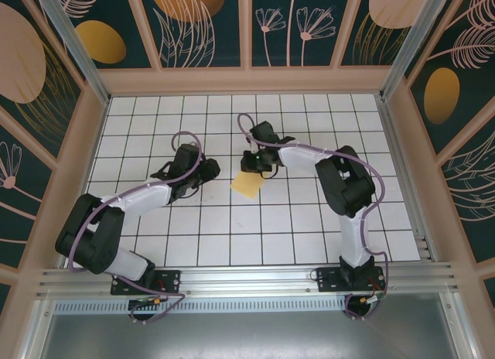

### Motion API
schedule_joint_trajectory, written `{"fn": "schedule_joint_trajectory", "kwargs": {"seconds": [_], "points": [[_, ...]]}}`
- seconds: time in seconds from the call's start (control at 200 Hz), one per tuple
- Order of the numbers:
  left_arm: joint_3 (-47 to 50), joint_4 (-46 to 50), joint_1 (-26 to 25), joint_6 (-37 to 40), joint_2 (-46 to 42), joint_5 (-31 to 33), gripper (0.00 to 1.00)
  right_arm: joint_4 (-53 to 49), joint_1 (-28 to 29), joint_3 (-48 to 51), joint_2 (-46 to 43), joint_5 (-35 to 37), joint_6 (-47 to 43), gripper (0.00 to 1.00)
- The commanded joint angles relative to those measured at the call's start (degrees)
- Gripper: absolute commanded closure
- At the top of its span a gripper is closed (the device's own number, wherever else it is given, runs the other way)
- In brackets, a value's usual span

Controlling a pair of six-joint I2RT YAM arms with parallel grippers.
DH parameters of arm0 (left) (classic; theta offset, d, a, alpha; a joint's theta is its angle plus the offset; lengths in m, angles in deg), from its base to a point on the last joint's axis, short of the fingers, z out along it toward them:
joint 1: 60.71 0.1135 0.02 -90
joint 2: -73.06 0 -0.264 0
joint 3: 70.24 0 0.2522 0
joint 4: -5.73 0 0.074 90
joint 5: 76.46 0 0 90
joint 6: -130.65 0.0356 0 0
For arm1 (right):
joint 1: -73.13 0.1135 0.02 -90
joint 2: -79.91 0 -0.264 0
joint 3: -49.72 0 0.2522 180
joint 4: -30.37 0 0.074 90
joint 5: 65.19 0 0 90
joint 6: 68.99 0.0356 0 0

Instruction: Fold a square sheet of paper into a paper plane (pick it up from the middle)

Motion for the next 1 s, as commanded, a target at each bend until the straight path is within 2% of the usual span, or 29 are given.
{"fn": "schedule_joint_trajectory", "kwargs": {"seconds": [0.0,0.165,0.325,0.435,0.545,0.615,0.756,0.851,0.996], "points": [[-0.3,-0.7,1.3,-1.7,2.1,0.0,0.49,-3.9,1.2,-1.5,2.9,1.3,-1.7,0.88],[-1.4,-1.5,2.0,-1.6,4.5,-1.9,0.46,-6.6,2.1,1.4,2.7,-2.2,-9.2,0.88],[-2.8,-1.0,2.0,-0.9,6.0,-1.7,0.44,-8.0,2.1,8.6,-2.8,-5.4,-19.2,0.9],[-4.0,1.1,2.0,0.0,6.7,-1.8,0.44,-5.9,1.4,13.6,-8.6,-2.9,-22.5,0.91],[-3.3,-0.6,2.0,0.0,6.3,-5.0,0.44,-2.7,0.1,13.0,-12.6,0.5,-16.1,0.88],[-2.8,-1.5,1.5,-0.2,5.9,-6.7,0.44,-1.0,-0.8,11.9,-13.8,4.1,-9.0,0.77],[-1.8,-3.6,0.0,-1.8,5.5,-10.0,0.43,1.6,-2.4,12.5,-14.4,9.9,1.0,0.65],[-1.2,-5.4,-1.8,-3.7,5.8,-11.7,0.43,0.1,-3.3,10.9,-11.9,10.5,2.7,0.64],[-1.1,-8.4,-5.2,-7.8,7.4,-14.2,0.43,0.1,-3.4,9.0,-8.7,7.3,4.4,0.66]]}}
